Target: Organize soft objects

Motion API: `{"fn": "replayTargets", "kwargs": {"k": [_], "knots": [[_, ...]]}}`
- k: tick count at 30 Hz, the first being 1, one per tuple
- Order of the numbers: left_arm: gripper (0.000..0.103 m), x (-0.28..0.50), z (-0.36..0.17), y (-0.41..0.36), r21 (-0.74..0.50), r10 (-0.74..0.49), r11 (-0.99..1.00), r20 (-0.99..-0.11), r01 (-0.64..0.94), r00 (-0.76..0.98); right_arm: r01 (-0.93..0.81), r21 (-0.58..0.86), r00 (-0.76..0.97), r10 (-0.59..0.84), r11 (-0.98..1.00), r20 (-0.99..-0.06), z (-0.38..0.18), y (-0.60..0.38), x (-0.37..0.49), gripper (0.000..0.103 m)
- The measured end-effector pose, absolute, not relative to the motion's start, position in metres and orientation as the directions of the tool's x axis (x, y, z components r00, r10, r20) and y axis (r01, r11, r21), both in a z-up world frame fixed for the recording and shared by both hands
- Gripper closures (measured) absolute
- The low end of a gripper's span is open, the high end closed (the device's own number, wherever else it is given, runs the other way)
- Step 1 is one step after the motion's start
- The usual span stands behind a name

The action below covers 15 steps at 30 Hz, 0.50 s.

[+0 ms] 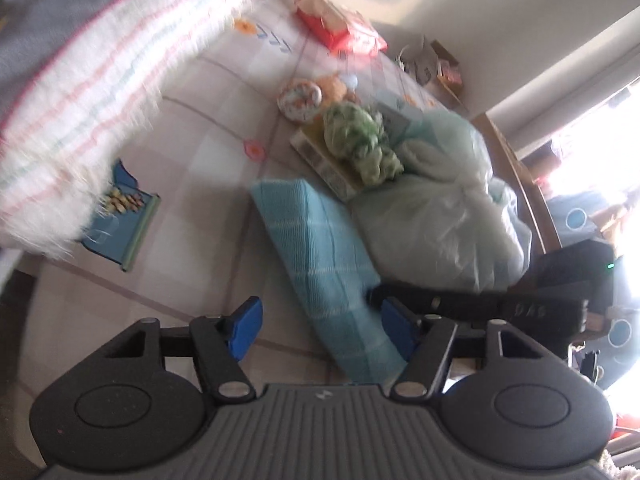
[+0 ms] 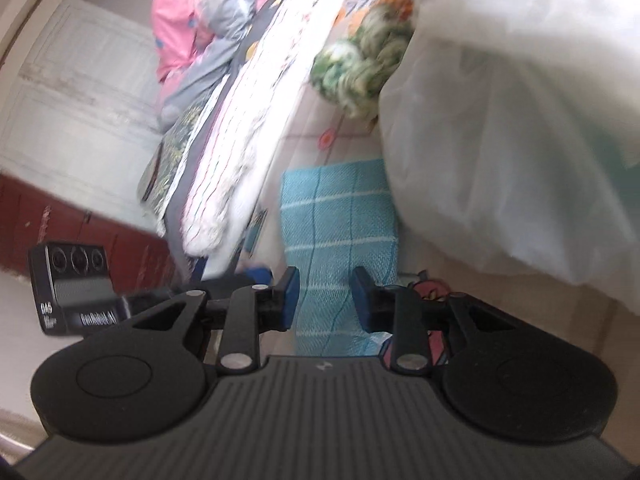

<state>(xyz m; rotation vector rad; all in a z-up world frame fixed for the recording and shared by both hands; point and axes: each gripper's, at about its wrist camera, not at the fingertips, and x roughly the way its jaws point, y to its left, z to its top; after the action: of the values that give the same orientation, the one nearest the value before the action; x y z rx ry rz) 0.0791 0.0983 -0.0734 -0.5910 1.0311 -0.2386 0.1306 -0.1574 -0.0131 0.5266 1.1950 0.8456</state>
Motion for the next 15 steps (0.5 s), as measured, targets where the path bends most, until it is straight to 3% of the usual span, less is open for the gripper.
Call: {"fn": "replayTargets", "kwargs": {"k": [5, 15], "knots": [[0.042, 0.085, -0.081, 0.090, -0.545, -0.443, 0.834, -0.754, -0.084, 0.485, -0.339, 0.656, 0.229, 0.736, 0.674, -0.638, -0.005, -0.148, 0.130, 0.062], [0.047, 0.091, -0.084, 0.083, -0.544, -0.444, 0.837, -0.741, -0.062, 0.505, -0.330, 0.605, 0.236, 0.684, 0.724, -0.690, -0.014, -0.136, 0.131, 0.057]]}}
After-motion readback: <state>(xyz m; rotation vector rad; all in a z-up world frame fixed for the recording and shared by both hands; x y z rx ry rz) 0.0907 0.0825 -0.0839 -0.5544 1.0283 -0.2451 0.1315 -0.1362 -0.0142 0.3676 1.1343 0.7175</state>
